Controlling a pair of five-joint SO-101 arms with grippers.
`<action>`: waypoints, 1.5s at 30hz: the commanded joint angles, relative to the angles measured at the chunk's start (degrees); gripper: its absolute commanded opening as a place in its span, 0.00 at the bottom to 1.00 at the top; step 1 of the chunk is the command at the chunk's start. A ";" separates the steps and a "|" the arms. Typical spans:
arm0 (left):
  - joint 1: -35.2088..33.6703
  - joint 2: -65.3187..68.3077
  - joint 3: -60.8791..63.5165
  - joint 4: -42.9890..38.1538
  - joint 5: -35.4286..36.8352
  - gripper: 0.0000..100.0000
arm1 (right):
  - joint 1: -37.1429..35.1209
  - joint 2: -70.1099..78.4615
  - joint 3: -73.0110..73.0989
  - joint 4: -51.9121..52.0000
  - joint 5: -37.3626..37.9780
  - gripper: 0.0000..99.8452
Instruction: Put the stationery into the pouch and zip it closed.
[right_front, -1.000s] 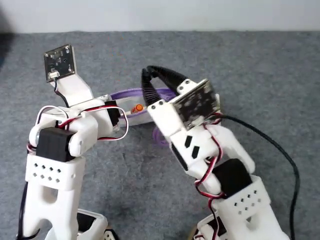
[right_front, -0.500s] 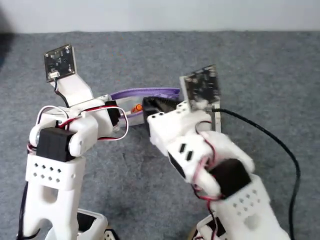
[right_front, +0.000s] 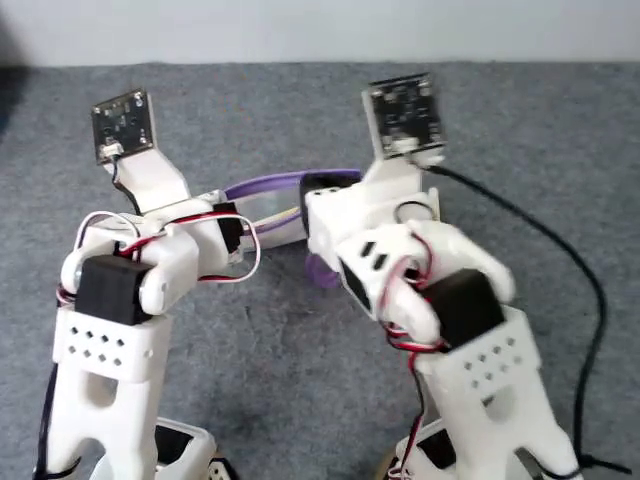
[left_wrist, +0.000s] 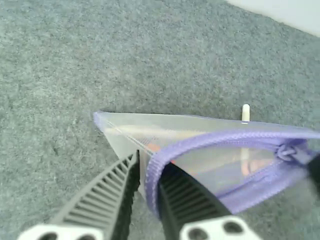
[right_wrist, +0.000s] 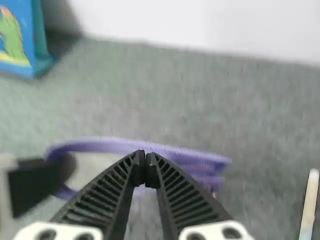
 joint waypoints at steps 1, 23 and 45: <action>0.09 -0.79 -2.86 -0.35 0.44 0.01 | 6.64 -0.66 -4.04 0.75 -0.53 0.01; 0.44 -0.35 -2.51 -0.18 0.35 0.01 | 28.70 55.25 -28.13 10.07 10.55 0.23; 0.53 -0.35 -2.51 -0.26 0.35 0.01 | 30.81 88.57 -54.24 17.01 16.09 0.02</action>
